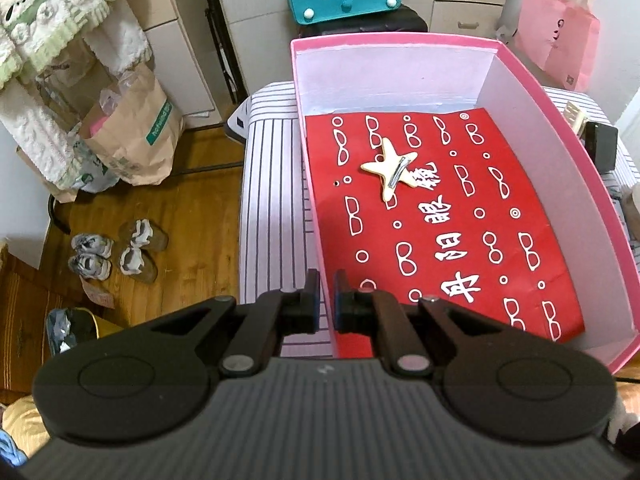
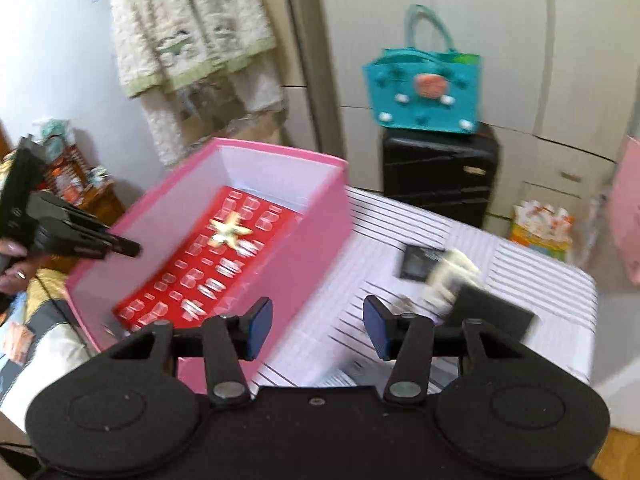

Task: Organize rigid objects
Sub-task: 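Move the right tool to the beige speaker and grasp it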

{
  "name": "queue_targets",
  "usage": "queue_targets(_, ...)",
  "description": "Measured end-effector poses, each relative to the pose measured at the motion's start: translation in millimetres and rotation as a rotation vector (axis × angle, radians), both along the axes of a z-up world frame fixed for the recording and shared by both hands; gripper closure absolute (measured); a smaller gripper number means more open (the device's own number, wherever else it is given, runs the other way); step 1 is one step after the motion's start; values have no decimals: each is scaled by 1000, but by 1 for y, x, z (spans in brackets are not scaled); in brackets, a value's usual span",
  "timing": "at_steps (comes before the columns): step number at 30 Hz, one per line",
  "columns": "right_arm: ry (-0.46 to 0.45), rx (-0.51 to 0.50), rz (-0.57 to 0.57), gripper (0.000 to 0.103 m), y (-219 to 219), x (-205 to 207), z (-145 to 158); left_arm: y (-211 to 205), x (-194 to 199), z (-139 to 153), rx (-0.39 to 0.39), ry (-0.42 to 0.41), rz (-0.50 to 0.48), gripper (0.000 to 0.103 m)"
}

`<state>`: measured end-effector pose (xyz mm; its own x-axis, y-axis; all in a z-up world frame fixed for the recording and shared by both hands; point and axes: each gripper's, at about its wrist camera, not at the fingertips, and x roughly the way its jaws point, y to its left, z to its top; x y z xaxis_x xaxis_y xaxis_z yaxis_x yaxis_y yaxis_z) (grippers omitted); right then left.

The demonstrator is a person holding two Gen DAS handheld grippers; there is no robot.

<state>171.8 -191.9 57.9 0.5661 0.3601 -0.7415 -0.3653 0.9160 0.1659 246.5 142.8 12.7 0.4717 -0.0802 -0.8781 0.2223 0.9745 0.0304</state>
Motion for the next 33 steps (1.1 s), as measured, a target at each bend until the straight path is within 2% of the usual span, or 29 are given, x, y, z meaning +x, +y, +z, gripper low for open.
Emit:
queue_targets(3,22,-25,-63,45,-21,-8,-18,0,3,-1,-1,1,16,97)
queue_targets(11,6,-75,-181,42,-70,-29,-52,-2,7,-4,1,9,51,99)
queue_targets(15,0,-110,-206,35,-84,-37,-63,-6,3,-2,21,-25,57,100)
queue_targets(19,12,-150,-212,30,-91,-39,-76,-9,0,1,35,-37,37,99)
queue_targets(24,-4,-197,-181,18,-95,-45,-88,-9,1,1,40,-34,39,99)
queue_targets(29,-5,-231,-142,18,-93,-45,-101,-5,6,1,16,-6,61,100)
queue_targets(33,16,-237,-156,16,-95,-39,-115,-5,9,-3,11,-2,70,100)
